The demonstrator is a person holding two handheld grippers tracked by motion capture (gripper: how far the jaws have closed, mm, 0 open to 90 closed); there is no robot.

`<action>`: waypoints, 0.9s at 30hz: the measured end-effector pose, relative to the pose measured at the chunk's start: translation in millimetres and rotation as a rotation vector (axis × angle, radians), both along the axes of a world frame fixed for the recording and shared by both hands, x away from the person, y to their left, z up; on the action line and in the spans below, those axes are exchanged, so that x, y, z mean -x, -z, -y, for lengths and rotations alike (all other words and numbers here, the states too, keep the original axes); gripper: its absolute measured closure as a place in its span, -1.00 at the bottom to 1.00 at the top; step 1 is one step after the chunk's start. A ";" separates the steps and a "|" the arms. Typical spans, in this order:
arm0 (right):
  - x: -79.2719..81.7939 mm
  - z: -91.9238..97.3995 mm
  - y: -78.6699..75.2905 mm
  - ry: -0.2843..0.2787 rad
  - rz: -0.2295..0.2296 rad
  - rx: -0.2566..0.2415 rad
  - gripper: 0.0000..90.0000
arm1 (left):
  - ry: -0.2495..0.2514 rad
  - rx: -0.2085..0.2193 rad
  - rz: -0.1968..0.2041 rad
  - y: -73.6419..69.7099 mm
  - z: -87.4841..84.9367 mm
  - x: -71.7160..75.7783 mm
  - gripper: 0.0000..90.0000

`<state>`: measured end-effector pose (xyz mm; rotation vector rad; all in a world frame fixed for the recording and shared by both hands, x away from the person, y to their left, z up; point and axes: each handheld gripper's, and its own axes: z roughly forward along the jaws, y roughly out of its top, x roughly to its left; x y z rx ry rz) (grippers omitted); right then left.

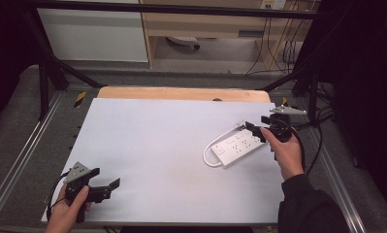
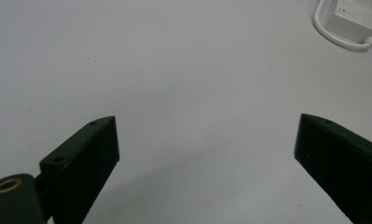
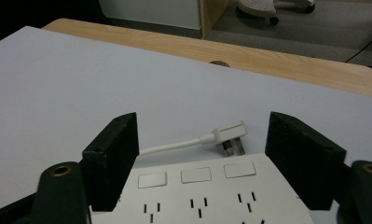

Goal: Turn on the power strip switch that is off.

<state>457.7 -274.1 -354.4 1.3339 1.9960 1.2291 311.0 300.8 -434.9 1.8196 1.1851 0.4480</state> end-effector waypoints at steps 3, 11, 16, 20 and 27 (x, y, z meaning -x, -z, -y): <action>-1.3 -1.8 1.5 0.007 0.001 0.005 -0.24 | 0.001 -0.002 -0.003 0.1 -0.1 -0.1 -0.85; -5.2 -4.1 3.3 0.010 0.010 0.010 0.13 | 0.001 -0.001 -0.003 0.5 -0.2 -0.3 -0.85; -7.2 -4.9 5.0 0.010 0.018 0.015 0.32 | 0.003 -0.002 -0.003 0.5 0.0 -0.2 -0.85; -8.7 -5.5 6.0 0.006 0.023 0.012 0.41 | 0.003 -0.002 -0.003 0.6 0.1 -0.2 -0.85; -12.0 -5.5 8.4 0.004 0.018 0.011 0.58 | 0.006 -0.003 -0.005 0.8 0.5 -0.2 -0.85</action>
